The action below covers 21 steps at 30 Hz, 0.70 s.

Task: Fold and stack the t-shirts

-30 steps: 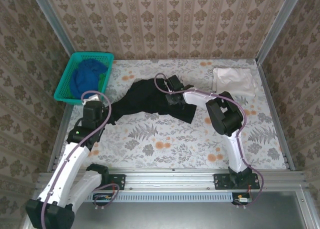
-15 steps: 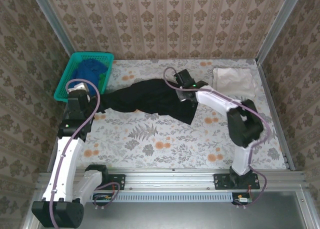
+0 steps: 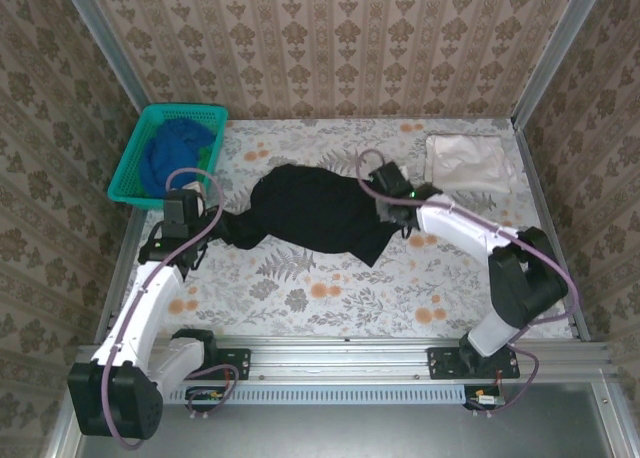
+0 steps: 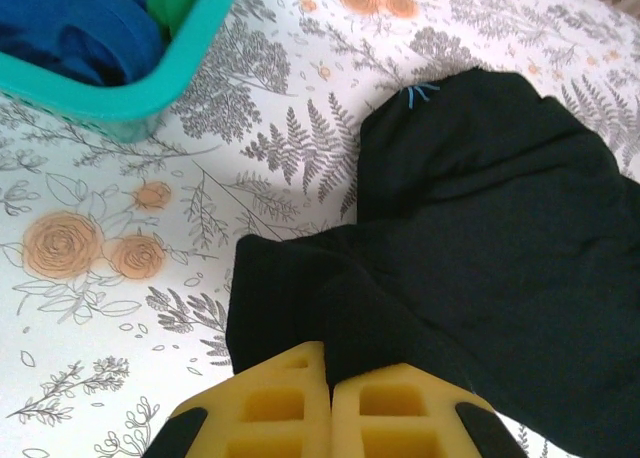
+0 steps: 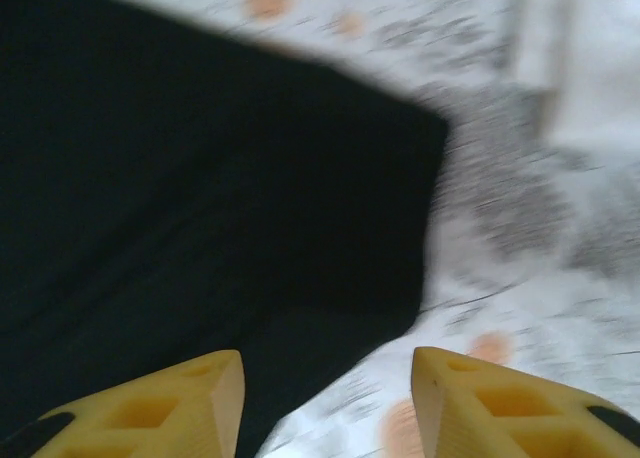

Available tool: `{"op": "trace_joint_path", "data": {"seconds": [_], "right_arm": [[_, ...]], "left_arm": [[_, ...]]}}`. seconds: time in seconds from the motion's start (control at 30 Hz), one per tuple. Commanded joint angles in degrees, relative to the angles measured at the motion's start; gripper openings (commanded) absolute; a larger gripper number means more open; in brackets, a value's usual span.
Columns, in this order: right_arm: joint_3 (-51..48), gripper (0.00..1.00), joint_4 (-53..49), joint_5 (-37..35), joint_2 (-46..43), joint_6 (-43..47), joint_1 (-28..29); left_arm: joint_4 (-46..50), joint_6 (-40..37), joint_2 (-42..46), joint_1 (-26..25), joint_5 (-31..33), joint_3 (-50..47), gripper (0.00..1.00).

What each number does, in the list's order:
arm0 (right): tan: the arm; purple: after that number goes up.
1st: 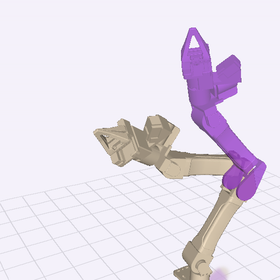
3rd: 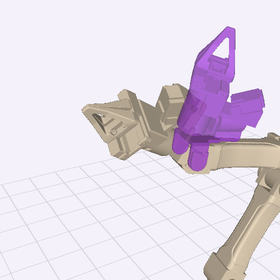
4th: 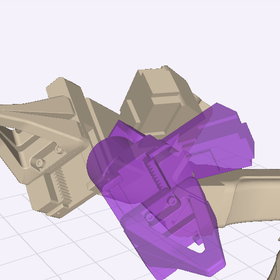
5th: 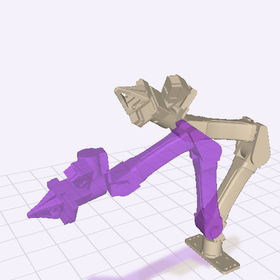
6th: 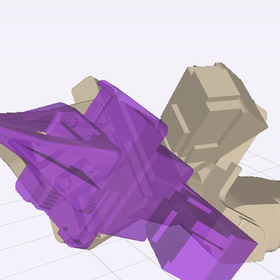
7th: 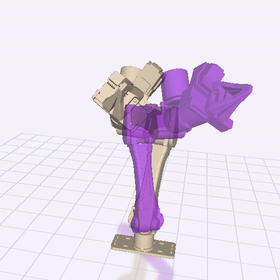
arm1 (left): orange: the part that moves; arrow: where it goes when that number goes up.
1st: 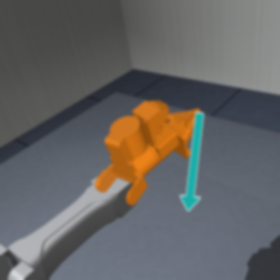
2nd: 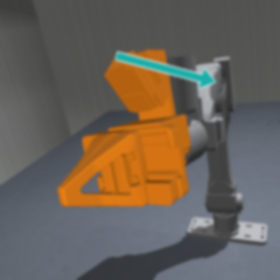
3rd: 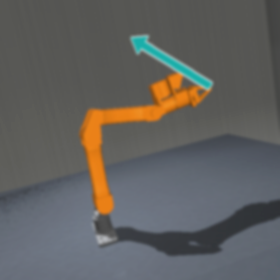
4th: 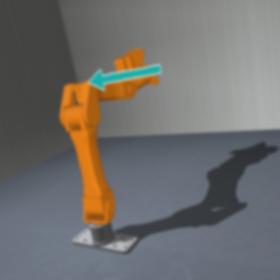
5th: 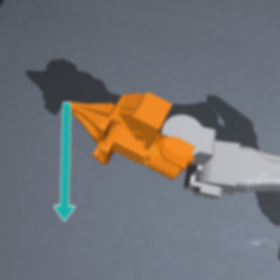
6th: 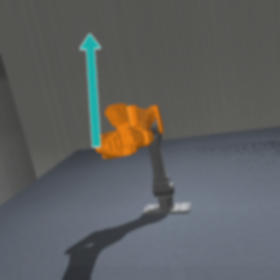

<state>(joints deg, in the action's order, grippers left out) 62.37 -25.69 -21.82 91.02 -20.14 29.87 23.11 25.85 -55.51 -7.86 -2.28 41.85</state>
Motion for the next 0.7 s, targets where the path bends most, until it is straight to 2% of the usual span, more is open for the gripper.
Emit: {"op": "trace_joint_path", "data": {"seconds": [0.0,0.07,0.13,0.2,0.3,0.37,0.43,0.47,0.6,0.67], "right_arm": [[-8.8,0.46,11.1,11.4,-5.2,-7.3,0.0],[-12.6,0.46,14.1,12.7,-4.9,-9.5,-0.5],[-13.3,0.53,12.1,9.4,-3.4,-10.4,-1.7],[-13.7,0.55,11.1,8.1,-1.8,-10.7,-4.2],[-14.3,0.58,15.0,13.5,1.9,-10.4,-9.2],[-12.9,0.63,16.8,15.7,4.9,-9.9,-10.3],[-10.5,0.63,18.1,17.2,7.7,-9.5,-10.4],[-9.6,0.6,18.3,17.2,8.9,-9.7,-10.5],[-4.9,0.2,14.3,13.6,11.0,-9.9,-10.6],[-2.4,0.1,9.4,11.7,8.9,-9.6,-10.1]], "left_arm": [[-2.1,-0.2,-0.1,-0.2,0.8,0.0,0.0],[-1.1,-0.8,-0.3,0.1,2.5,0.7,0.0],[0.0,-1.5,-0.3,0.5,3.8,1.5,0.0],[0.3,-1.9,-0.5,0.9,4.3,1.8,0.0],[0.4,-2.2,-0.8,1.3,4.5,2.0,0.0],[0.1,-2.1,-1.2,1.4,4.7,1.9,0.0],[0.0,-2.1,-1.7,1.4,4.3,1.9,0.0],[0.0,-2.2,-1.9,1.5,4.2,1.8,0.0],[0.0,-2.6,-2.4,1.8,4.0,2.2,0.0],[0.1,-3.0,-2.3,1.8,3.9,2.3,0.0]]}}
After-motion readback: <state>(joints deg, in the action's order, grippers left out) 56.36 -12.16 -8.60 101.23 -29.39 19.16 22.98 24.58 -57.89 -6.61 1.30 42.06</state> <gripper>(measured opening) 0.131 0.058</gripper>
